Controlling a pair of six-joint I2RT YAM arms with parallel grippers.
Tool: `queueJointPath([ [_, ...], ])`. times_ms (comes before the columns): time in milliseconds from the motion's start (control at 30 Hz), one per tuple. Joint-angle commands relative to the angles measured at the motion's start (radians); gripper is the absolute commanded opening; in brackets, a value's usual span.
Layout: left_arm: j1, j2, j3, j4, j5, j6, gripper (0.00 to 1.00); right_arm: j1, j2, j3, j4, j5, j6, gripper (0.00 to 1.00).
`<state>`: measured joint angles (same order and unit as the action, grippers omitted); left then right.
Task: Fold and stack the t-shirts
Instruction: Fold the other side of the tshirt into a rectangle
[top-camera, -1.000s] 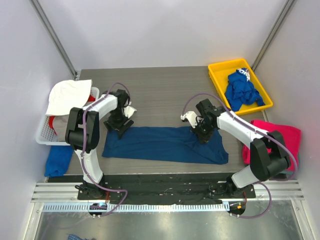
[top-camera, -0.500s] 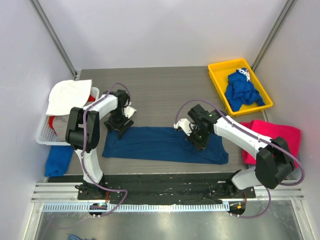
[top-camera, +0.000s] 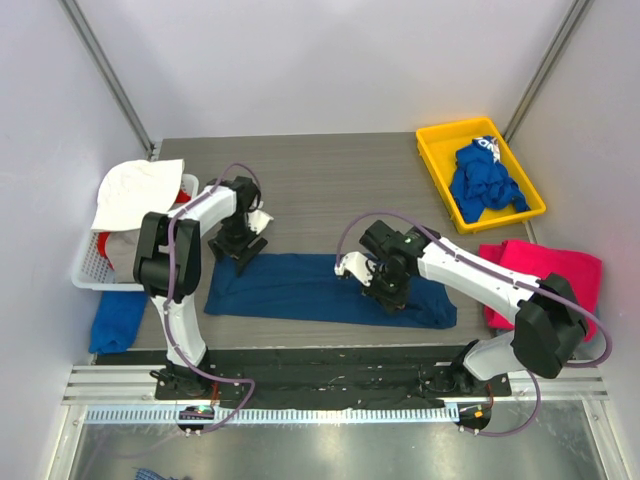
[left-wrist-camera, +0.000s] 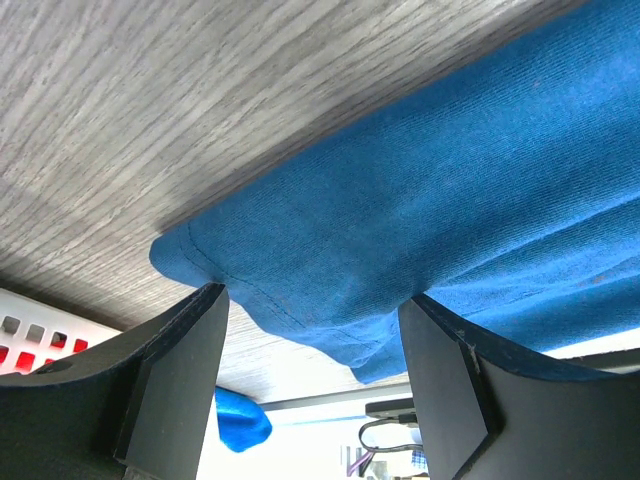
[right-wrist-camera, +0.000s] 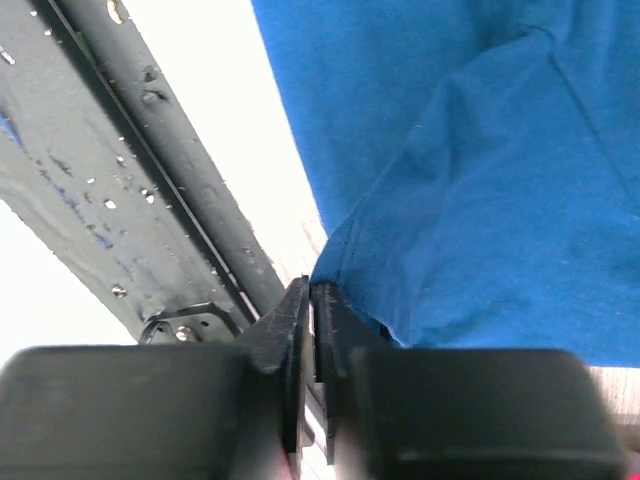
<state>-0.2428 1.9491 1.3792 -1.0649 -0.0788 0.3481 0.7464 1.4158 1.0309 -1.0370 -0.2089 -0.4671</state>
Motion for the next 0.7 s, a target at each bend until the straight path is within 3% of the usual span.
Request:
queueJointPath([
  [0,-0.003,0.004,0.041,-0.023,-0.013,0.017,0.73,0.03,-0.009,0.043,-0.028,-0.004,0.008,0.21],
  [200,-0.001,0.01,0.047,-0.024,-0.019,0.02,0.73,0.07,-0.005,0.052,-0.034,-0.004,0.022,0.32],
  [333,-0.003,0.01,0.044,-0.024,-0.013,0.019,0.73,0.074,-0.011,0.057,-0.023,0.034,0.022,0.34],
  [567,-0.003,-0.055,-0.003,0.003,0.027,0.019,0.74,0.068,-0.048,-0.025,0.15,0.34,0.057,0.38],
  [667,-0.001,-0.114,-0.038,0.049,0.043,0.019,0.76,0.054,-0.052,-0.034,0.212,0.399,0.061,0.41],
])
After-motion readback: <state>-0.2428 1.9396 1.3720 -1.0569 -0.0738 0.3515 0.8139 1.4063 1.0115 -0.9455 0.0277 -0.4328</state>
